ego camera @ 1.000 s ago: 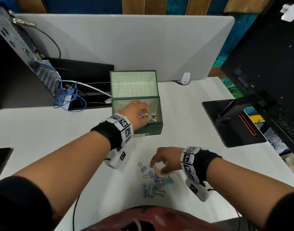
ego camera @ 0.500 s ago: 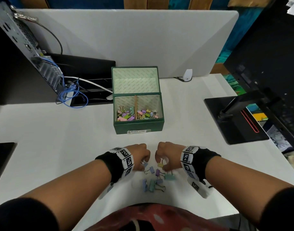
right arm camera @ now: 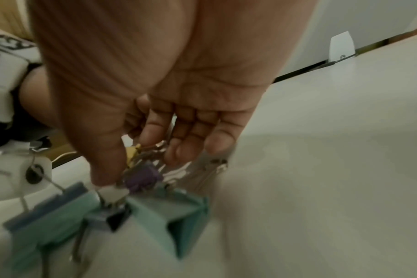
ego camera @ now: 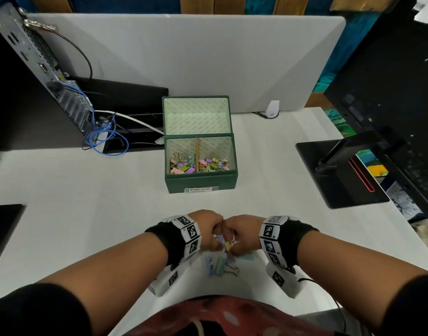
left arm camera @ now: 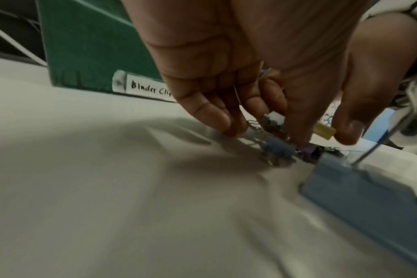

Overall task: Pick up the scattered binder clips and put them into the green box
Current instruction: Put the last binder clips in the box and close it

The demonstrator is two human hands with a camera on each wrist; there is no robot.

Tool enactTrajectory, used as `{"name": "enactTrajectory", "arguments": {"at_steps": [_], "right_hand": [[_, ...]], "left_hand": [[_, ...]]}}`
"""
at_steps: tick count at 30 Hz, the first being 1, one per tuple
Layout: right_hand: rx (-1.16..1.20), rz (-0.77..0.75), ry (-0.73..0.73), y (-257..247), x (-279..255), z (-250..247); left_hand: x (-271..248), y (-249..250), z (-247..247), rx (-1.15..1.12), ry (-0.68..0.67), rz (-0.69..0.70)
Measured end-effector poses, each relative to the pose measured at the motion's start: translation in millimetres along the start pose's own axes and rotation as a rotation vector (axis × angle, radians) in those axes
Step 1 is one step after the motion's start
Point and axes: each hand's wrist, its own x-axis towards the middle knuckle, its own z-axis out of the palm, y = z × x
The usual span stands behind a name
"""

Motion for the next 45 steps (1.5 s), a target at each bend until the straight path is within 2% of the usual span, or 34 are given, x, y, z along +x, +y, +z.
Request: {"name": "enactTrajectory", "arguments": {"at_steps": [4, 12, 17, 21, 25, 28, 32, 40, 45], "right_hand": [[-0.061, 0.008, -0.019, -5, 1, 6], [-0.068, -0.056, 0.055, 9, 1, 0], [-0.075, -0.047, 0.07, 20, 0, -5], [-0.061, -0.083, 0.052, 22, -6, -9], [-0.266, -0.172, -0.043, 18, -6, -9], [-0.353, -0.213, -0.018, 15, -4, -10], [-0.276, -0.2, 0.062, 20, 5, -9], [-0.065, 0.0, 0.158, 36, 8, -20], [0.249, 0.112, 0.328, 45, 7, -26]], "left_hand": [[2, 4, 6, -0.013, 0.011, -0.031], [5, -1, 0, -0.027, 0.093, -0.088], [5, -11, -5, 0.049, 0.066, -0.086], [2, -16, -5, 0.022, 0.086, -0.114], [0, -21, -7, -0.021, 0.098, -0.138], [-1, -23, -7, -0.043, 0.106, -0.147], [-2, -23, -7, -0.058, 0.105, -0.155], [-8, -26, -9, -0.081, 0.106, -0.17], [-11, -24, -21, -0.128, 0.158, -0.162]]}}
